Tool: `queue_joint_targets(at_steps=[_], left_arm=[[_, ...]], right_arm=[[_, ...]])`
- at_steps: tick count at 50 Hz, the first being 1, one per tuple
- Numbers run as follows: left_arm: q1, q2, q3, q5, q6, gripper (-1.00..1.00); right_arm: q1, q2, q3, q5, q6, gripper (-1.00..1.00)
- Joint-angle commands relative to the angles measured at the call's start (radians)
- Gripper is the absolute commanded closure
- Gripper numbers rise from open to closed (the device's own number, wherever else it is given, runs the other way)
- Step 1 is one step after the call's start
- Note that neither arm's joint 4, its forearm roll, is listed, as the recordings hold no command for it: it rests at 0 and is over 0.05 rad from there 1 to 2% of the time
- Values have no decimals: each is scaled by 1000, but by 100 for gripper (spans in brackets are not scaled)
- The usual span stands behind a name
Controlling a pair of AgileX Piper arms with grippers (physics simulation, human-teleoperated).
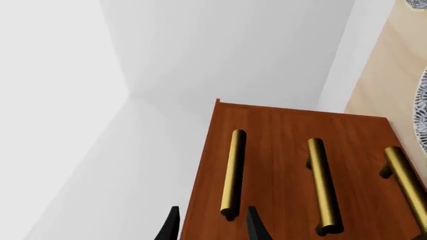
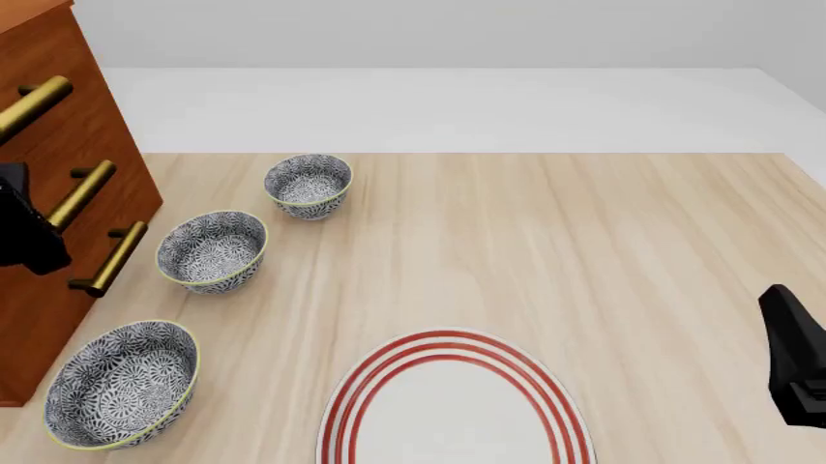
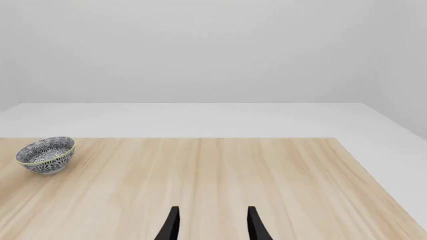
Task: Open the top drawer of the cabinet.
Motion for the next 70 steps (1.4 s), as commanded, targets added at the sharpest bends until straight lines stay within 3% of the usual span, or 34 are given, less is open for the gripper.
queue_joint_targets(at_steps=[1,54,55,57,70], left_arm=[[-1,60,-16,-25,-6,-100],[63,185,-70,-63,-47,-100],[57,195,-63,-118,-23,100],[58,184,-72,-80,-32,100],[43,191,-57,-102,-10,100]], right_arm=[[0,0,0,0,0,-100],[0,0,0,0,0,-100],[0,0,0,0,0,-100],[0,0,0,0,0,-100],[0,0,0,0,0,-100]])
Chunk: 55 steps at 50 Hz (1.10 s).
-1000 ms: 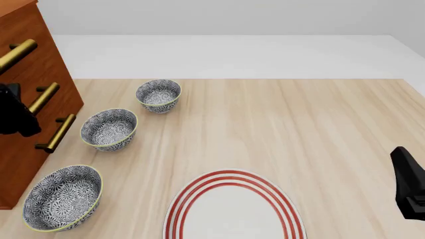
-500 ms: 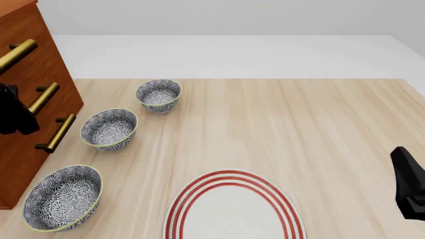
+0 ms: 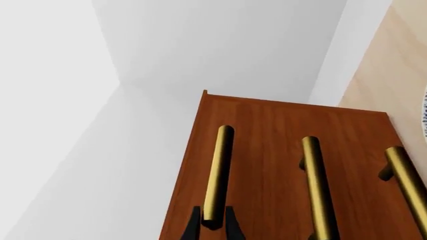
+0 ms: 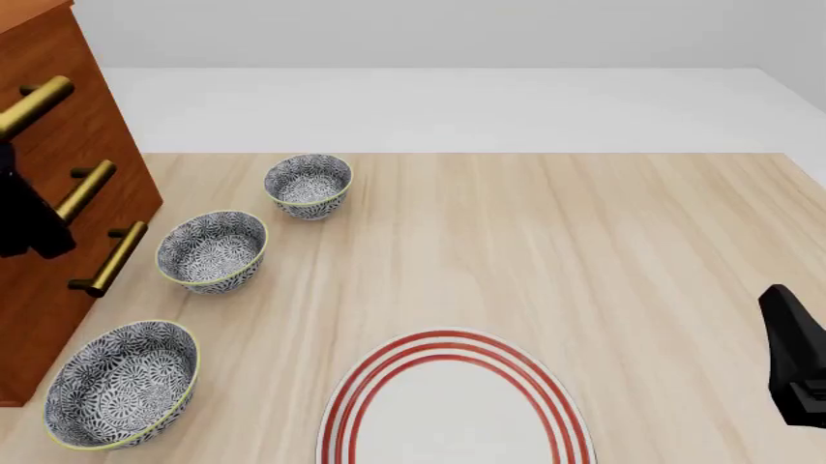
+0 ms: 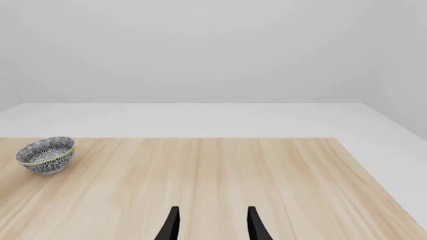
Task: Open the top drawer of the cabinet.
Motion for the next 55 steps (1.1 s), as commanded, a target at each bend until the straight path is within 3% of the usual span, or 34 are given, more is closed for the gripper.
queue_joint_targets(at_steps=[1,55], left_arm=[[-13,9,3,-2,24,100],[-129,-47,19,58,51,100]], right_arm=[[0,0,0,0,0,-100],[0,0,0,0,0,-100]])
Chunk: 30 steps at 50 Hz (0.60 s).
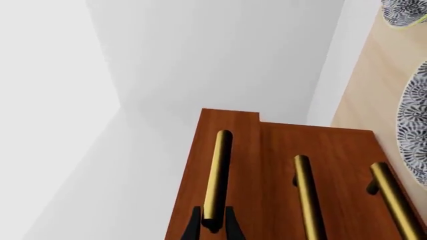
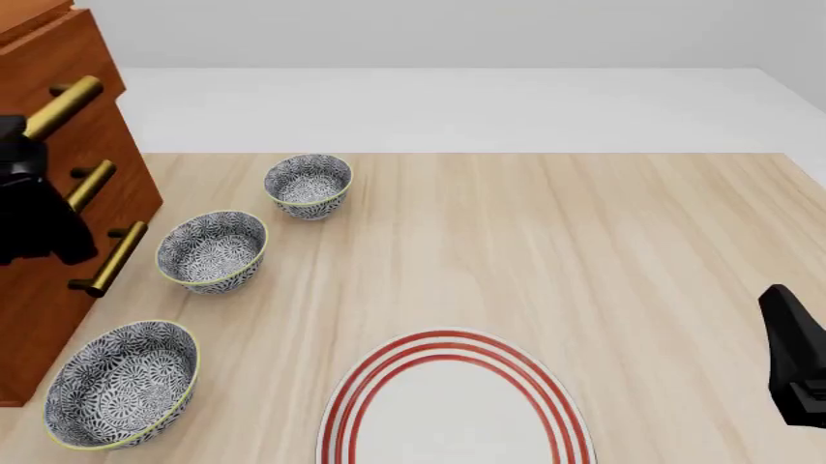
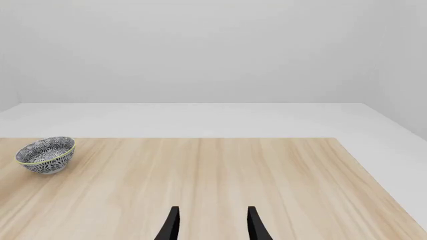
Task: Open the top drawer of the cabinet.
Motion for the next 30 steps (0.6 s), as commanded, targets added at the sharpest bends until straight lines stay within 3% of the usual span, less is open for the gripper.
queue_joint_targets(at_steps=[1,30], left_arm=[[-35,-6,5,19,12,100],[-86,-37,14,39,21,100]], right_arm=[[0,0,0,0,0,-100],[0,0,0,0,0,-100]])
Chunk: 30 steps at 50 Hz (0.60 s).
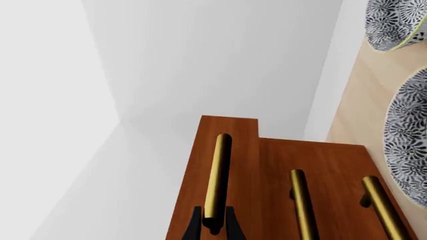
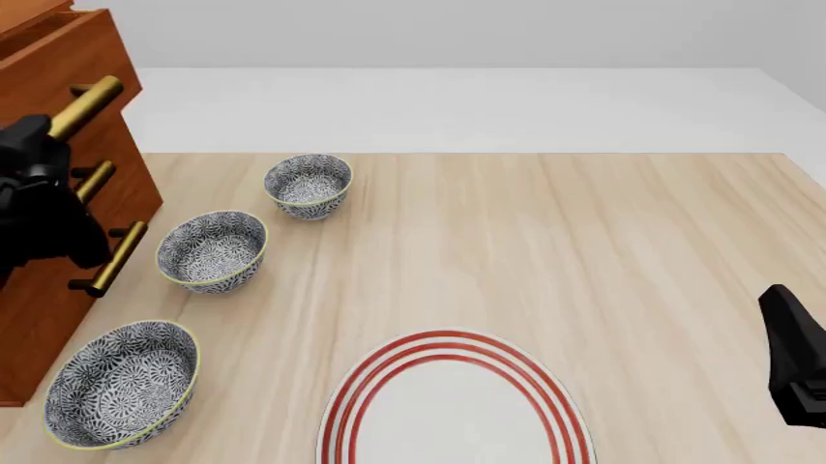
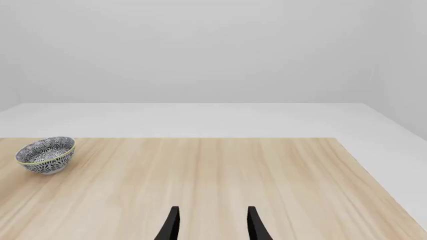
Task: Open the top drawer of the cabinet.
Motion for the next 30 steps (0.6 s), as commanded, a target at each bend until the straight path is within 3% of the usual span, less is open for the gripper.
queue_joint_targets(at_steps=[1,12,13,30], left_arm=[[-24,-15,10,14,12,100],[-21,-21,-7,41,1,100],[-20,-18,-8,41,0,-100],[-31,-30,0,67,0,-100]], right_arm=[[0,0,0,0,0,-100],[0,0,0,0,0,-100],[0,0,0,0,0,-100],[0,0,0,0,0,-100]])
